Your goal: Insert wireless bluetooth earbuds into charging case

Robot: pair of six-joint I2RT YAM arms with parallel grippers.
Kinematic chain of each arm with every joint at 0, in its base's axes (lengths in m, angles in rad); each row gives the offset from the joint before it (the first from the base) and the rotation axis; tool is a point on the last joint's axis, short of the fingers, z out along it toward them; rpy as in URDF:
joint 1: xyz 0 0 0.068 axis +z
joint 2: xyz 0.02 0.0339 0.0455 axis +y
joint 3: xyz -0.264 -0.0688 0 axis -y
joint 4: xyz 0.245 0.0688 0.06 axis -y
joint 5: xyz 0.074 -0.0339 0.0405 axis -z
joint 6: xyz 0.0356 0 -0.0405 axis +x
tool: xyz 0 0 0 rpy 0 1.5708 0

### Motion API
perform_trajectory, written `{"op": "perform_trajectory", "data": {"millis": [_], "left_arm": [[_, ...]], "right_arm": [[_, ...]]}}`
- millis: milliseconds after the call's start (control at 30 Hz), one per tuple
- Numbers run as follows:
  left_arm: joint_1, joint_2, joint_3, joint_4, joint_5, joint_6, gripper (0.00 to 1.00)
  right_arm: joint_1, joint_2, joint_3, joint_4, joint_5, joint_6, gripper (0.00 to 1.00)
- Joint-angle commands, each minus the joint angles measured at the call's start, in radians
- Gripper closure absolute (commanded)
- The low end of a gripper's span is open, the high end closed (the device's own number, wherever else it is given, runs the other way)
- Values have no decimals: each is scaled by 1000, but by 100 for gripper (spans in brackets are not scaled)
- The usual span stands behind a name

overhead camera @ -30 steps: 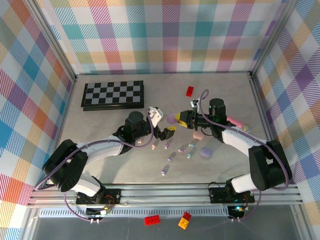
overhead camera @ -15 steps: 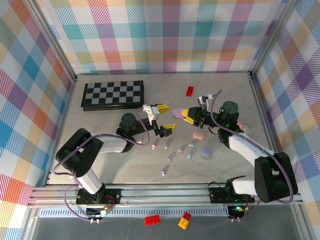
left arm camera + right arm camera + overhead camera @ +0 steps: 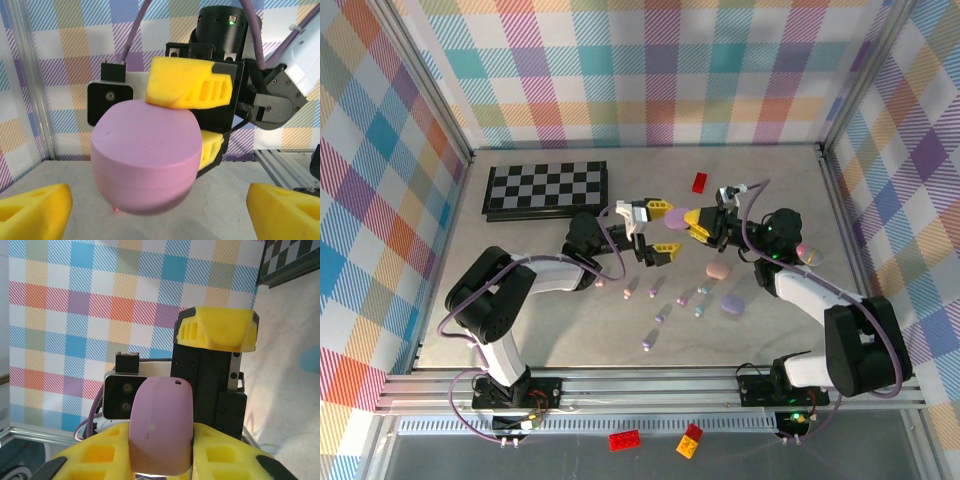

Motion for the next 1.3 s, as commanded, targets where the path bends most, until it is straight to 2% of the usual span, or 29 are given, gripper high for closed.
{"op": "perform_trajectory", "data": {"millis": [0, 167, 267, 367, 433, 600, 667, 1100, 1267], "left_arm": [[-6, 10, 37, 59, 37, 2, 12], [-6, 7, 41, 60, 17, 9, 19], [-6, 10, 48, 60, 29, 14, 28], [-6, 15, 53, 60, 42, 12, 30], [-6, 17, 59, 59, 56, 8, 36], [-7, 18, 61, 60, 65, 2, 38], [-8, 21, 61, 60, 68, 1, 43], [-12, 41, 80, 60, 72, -19, 41], [-14, 40, 83, 60, 68, -26, 43]], "right_arm": [[-1, 10, -15, 121, 14, 85, 84], [-2, 19, -26, 128, 39, 117, 85], [-2, 28, -34, 133, 52, 124, 87], [-2, 39, -37, 161, 55, 141, 87], [-2, 40, -36, 164, 52, 141, 87], [-2, 42, -35, 171, 55, 145, 88], [-2, 42, -32, 177, 55, 148, 88], [9, 40, -28, 204, 50, 148, 90], [9, 36, -31, 190, 47, 137, 90]]}}
